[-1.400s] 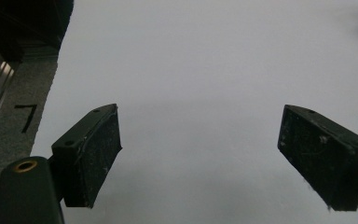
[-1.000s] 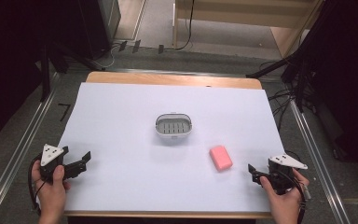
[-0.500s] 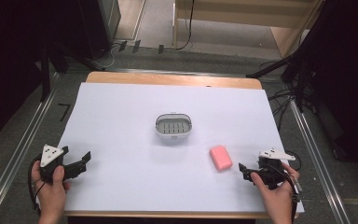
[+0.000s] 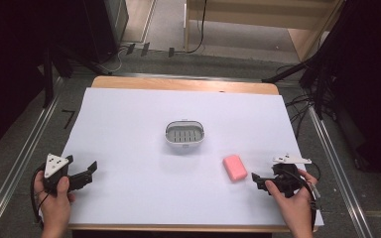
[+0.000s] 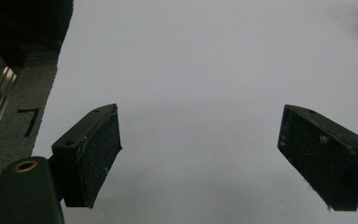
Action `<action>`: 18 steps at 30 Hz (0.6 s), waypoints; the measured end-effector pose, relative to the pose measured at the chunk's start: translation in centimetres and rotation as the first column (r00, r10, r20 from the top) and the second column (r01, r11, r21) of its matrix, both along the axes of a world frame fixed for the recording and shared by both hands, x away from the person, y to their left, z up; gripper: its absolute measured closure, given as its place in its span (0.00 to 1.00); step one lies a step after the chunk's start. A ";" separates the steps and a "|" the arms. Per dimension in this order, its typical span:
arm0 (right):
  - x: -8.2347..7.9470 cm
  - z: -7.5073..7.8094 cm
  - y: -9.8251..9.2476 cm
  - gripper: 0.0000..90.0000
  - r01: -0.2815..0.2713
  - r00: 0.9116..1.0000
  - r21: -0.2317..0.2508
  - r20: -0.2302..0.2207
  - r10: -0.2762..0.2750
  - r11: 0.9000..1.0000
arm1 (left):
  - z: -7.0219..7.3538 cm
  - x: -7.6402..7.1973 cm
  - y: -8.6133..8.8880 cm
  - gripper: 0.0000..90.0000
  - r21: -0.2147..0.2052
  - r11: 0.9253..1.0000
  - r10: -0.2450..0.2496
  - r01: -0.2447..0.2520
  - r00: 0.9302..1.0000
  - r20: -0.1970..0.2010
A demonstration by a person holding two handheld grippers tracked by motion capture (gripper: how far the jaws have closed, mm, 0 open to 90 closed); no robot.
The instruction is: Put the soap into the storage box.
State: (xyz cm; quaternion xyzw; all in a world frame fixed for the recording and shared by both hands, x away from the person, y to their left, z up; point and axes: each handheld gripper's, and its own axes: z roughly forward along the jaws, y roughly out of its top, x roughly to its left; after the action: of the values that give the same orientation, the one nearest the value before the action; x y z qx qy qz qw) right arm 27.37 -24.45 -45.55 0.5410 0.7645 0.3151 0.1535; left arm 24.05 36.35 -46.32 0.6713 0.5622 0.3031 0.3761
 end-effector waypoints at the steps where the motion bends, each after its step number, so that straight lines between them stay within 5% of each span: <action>1: 0.1 0.1 0.2 0.15 -0.008 1.000 -0.003 0.002 0.008 1.000 | 0.0 0.0 0.0 0.15 -0.001 1.000 0.000 0.000 1.000 0.000; 18: 1.6 1.4 3.1 0.15 -0.046 0.999 0.003 -0.018 0.046 0.999 | 0.0 0.0 0.0 0.15 -0.003 1.000 -0.001 0.001 1.000 -0.002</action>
State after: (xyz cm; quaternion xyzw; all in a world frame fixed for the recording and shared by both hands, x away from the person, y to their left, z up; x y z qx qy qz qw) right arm 29.01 -21.36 -44.17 0.5263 0.7776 0.3149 0.1387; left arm 24.09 36.37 -46.34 0.6711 0.5627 0.3015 0.3769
